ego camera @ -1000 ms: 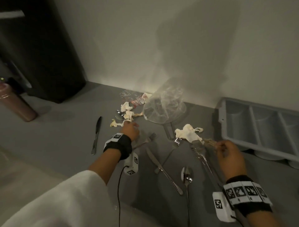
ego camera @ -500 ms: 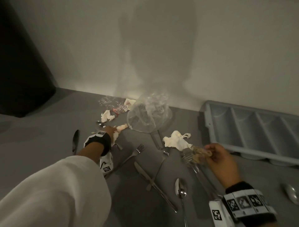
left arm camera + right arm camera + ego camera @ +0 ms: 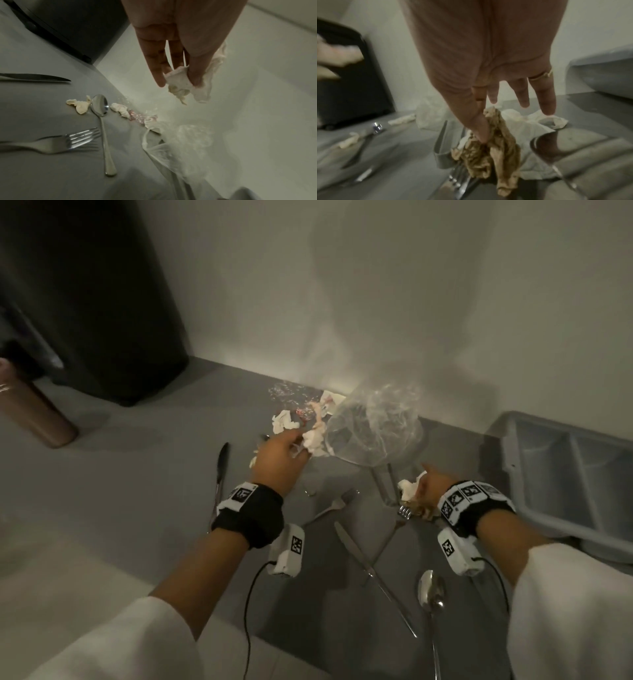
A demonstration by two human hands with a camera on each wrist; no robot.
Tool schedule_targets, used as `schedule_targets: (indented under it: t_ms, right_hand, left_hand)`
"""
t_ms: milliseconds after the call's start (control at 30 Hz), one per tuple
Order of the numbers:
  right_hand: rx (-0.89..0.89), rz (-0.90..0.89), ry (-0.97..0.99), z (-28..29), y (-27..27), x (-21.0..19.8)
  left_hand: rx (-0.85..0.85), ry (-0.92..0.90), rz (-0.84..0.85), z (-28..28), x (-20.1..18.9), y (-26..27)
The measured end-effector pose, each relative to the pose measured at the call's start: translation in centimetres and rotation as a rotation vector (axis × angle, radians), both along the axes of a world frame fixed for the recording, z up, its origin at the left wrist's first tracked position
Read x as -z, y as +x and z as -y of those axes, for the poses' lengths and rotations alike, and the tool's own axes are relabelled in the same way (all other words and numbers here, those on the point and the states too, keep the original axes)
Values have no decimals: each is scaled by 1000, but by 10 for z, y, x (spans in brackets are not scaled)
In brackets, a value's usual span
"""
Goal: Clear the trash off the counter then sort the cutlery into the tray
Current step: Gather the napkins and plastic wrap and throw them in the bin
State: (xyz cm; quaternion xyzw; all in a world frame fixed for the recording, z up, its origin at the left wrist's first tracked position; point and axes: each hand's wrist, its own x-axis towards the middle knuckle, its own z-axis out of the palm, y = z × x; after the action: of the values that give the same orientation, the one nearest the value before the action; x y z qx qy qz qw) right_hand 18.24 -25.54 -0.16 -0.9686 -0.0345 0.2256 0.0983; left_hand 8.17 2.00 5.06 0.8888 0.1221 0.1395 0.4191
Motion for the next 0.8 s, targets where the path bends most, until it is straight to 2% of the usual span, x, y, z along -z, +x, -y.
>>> schedule_targets:
  t_ms: [33, 133, 300, 400, 500, 600, 700, 800]
  right_hand:
    - [-3, -38, -17, -6, -1, -2]
    - [-81, -97, -144, 10, 26, 38]
    - [-76, -3, -188, -2, -5, -24]
    - [103, 147, 14, 19, -13, -55]
    - [289, 481, 379, 64, -35, -78]
    - [409, 720, 587, 117, -94, -100]
    - [463, 892, 752, 180, -184, -102]
    - [613, 959, 814, 233, -289, -88]
  left_hand:
    - [7, -20, 39, 5, -5, -11]
    - [82, -92, 54, 15, -13, -41]
    - [241, -210, 72, 38, -34, -71]
    - [343, -256, 81, 60, -45, -74]
    - [434, -315, 102, 98, -55, -71]
    - [555, -411, 52, 155, -60, -72]
    - [716, -455, -8, 224, -54, -94]
    - [890, -476, -107, 290, -39, -131]
